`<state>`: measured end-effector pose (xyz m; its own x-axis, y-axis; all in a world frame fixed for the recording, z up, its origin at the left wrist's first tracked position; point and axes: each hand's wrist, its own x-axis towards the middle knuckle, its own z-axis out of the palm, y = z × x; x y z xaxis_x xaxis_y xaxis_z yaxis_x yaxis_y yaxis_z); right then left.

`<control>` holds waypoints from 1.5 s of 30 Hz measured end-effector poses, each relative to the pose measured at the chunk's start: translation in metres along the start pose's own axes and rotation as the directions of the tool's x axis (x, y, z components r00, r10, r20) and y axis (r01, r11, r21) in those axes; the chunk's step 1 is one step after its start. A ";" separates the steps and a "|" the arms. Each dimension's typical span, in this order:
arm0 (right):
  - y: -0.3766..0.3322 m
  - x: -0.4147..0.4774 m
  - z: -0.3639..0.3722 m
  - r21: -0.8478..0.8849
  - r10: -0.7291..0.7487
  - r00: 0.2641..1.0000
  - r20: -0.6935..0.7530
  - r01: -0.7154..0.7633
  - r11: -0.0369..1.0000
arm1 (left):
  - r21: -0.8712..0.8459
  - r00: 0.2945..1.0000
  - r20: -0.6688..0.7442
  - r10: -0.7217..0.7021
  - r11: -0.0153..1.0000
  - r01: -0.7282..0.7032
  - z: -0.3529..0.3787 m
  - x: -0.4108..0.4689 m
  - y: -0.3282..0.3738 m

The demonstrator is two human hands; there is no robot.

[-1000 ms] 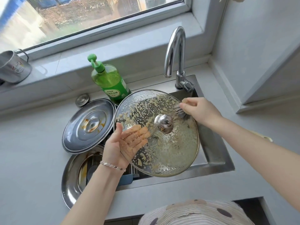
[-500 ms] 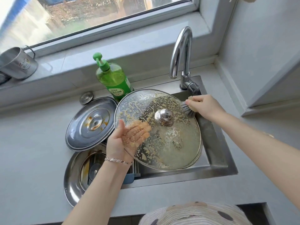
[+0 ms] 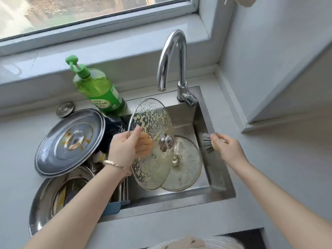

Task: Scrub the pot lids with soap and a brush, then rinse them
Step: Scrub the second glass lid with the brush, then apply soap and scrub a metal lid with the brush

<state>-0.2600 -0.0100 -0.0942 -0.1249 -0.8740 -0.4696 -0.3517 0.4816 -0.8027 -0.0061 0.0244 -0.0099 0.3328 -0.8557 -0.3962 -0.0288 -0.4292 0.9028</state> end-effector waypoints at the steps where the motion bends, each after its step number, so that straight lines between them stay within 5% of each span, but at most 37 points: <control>1: 0.003 0.004 -0.003 -0.004 0.020 1.000 0.002 -0.020 1.000 | 0.084 1.000 0.011 0.027 0.996 -0.028 0.009 0.006 -0.001; 5: 0.013 0.012 -0.007 -0.066 0.054 0.997 0.051 -0.051 0.997 | 0.496 0.983 0.124 0.137 0.849 -0.181 0.046 0.038 -0.015; 8: 0.016 0.019 -0.006 -0.117 0.046 0.996 0.083 -0.037 0.992 | 0.841 0.941 0.311 0.134 0.422 -0.338 0.071 0.059 -0.039; 12: 0.021 0.033 -0.004 -0.112 0.040 0.993 0.108 -0.027 0.993 | 0.879 0.878 0.477 0.024 -0.013 -0.477 0.092 0.082 -0.079; 14: 0.021 0.039 -0.004 -0.090 0.033 0.993 0.117 -0.023 0.996 | 0.850 0.854 0.516 -0.057 -0.089 -0.520 0.094 0.091 -0.089; 18: 0.019 0.050 -0.001 -0.082 0.012 0.989 0.146 0.000 0.997 | 0.749 0.748 0.661 0.063 -0.112 -0.653 0.091 0.100 -0.111; 21: 0.018 0.057 0.006 -0.081 0.000 0.987 0.158 0.013 0.997 | 0.727 0.728 0.685 0.020 -0.075 -0.683 0.088 0.111 -0.137; 25: 0.020 0.062 0.014 -0.089 0.016 0.986 0.168 -0.001 0.996 | 0.647 0.676 0.727 -0.122 -0.209 -0.733 0.093 0.113 -0.165; 29: 0.022 0.065 0.019 -0.072 0.047 0.982 0.184 -0.034 0.997 | 0.586 0.616 0.781 -0.104 -0.219 -0.780 0.096 0.108 -0.182; 33: 0.027 0.067 0.028 -0.076 0.062 0.976 0.208 -0.047 0.996 | 0.657 0.671 0.684 -0.288 -0.157 -0.737 0.096 0.105 -0.192; 40: 0.036 0.059 0.044 -0.037 0.121 0.965 0.232 -0.115 0.993 | 0.751 0.741 0.623 -0.251 -0.075 -0.656 0.110 0.108 -0.195; 45: 0.010 0.045 0.052 -0.035 0.146 0.958 0.248 -0.142 0.989 | 0.833 0.823 0.552 -0.131 0.124 -0.539 0.073 0.095 -0.136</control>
<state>-0.2208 -0.0407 -0.1428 0.0590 -0.7507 -0.6580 -0.3626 0.5980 -0.7148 -0.0397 -0.0195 -0.1829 -0.2428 -0.8078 -0.5372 -0.9682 0.1673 0.1860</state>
